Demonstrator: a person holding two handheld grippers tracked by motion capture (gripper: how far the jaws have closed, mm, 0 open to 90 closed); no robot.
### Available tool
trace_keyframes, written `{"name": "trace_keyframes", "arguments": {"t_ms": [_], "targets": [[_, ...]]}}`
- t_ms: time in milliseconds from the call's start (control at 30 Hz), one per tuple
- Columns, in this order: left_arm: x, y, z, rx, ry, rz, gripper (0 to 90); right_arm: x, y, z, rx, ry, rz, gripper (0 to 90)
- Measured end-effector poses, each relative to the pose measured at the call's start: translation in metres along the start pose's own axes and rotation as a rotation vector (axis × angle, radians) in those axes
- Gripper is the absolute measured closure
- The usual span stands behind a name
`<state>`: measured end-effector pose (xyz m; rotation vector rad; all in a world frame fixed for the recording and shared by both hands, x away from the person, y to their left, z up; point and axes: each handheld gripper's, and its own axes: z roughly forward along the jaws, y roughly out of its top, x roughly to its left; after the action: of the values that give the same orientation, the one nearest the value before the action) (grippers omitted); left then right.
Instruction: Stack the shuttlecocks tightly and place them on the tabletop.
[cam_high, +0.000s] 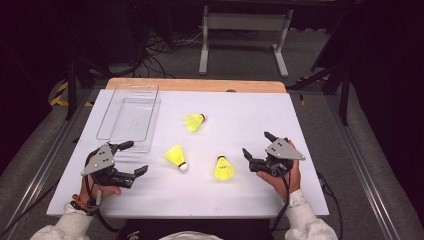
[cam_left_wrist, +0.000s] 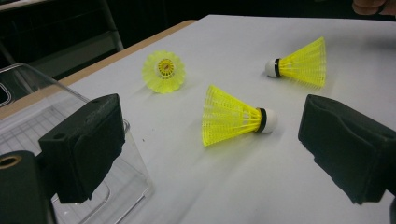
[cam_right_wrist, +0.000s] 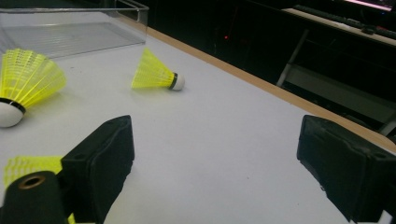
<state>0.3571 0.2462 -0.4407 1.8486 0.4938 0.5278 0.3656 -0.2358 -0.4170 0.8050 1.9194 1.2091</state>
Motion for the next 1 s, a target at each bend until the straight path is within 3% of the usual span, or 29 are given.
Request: {"name": "trace_keyframes", "arguments": {"t_ms": [133,233,333,467,567,833,1000], "targets": [[0.000,-0.003,0.003,0.024,0.005,-0.009,7.8,0.004,-0.001,-0.003,0.007,-0.005,-0.021,11.7],[-0.003,-0.005,0.004,0.052,0.004,0.006,7.7,0.010,-0.005,-0.006,0.011,-0.005,-0.018,11.7],[-0.005,-0.005,0.005,0.070,-0.003,0.022,8.5,0.015,-0.009,-0.006,0.041,-0.007,-0.054,11.6],[-0.010,0.000,0.010,0.121,0.006,0.060,11.5,0.014,-0.013,-0.004,0.053,-0.010,-0.053,12.4],[-0.014,0.002,0.018,0.152,-0.023,0.078,13.2,0.011,-0.017,-0.003,0.069,-0.010,-0.040,12.6],[-0.012,0.010,0.052,0.188,-0.149,0.054,17.4,0.009,-0.019,0.002,0.083,-0.007,-0.032,13.2],[-0.008,0.013,0.066,0.223,-0.170,0.030,18.6,0.011,-0.020,0.004,0.088,0.002,-0.037,13.4]]}}
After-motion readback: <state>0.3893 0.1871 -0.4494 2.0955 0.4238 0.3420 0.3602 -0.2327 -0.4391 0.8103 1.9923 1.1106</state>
